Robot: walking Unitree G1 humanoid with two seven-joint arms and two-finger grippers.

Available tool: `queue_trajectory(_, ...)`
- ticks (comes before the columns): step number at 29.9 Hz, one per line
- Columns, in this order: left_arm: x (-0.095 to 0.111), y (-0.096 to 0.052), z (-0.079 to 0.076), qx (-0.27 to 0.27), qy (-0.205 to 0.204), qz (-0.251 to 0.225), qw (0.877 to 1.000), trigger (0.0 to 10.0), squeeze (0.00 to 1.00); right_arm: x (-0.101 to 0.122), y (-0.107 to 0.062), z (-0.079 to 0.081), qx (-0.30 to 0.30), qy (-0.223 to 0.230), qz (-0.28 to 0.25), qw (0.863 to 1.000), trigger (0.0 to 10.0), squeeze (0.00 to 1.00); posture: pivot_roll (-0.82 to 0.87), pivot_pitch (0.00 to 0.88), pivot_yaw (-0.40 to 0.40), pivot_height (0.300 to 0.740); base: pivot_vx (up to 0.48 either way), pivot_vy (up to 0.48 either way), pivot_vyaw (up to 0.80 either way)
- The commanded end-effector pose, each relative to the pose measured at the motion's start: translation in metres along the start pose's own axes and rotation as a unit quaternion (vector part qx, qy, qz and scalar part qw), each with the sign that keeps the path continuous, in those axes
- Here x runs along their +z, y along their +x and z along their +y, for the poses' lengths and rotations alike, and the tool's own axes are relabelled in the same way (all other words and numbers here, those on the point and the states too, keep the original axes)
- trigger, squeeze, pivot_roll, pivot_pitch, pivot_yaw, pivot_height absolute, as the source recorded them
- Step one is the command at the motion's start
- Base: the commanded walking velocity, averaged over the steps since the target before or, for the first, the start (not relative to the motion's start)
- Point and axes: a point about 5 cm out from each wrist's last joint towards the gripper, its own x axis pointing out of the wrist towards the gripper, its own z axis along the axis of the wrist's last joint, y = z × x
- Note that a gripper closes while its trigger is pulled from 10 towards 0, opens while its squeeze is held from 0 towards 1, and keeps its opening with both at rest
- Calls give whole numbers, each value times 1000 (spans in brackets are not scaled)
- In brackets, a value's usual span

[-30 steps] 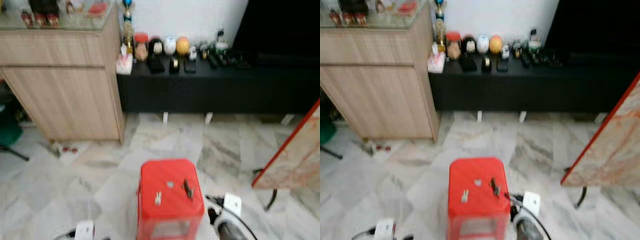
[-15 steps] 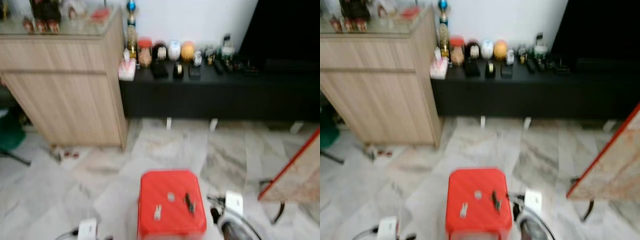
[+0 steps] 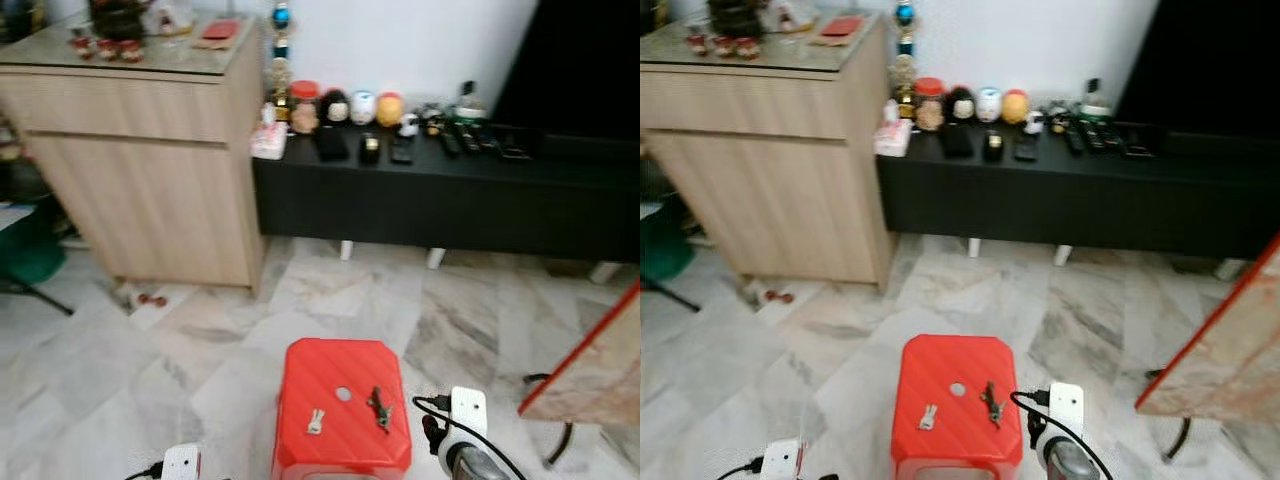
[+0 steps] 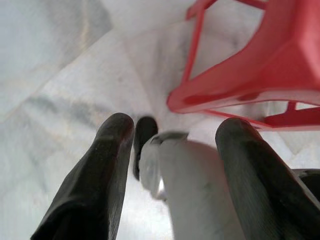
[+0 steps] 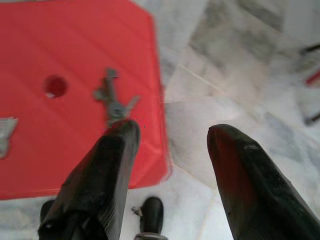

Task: Hang keys on a hook

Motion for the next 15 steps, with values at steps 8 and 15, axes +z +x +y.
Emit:
queue_trajectory(8,-2,0,-1,-1,2,5,1000,10000,0,-2,-1,-5,-7,6,2,1000,10000,0,93,0,-78,740,0,0,0)
queue_trajectory(15,-2,0,-1,5,6,7,1000,10000,0,0,0,-5,-2,-6,-2,1000,10000,0,93,0,-79,740,0,0,255)
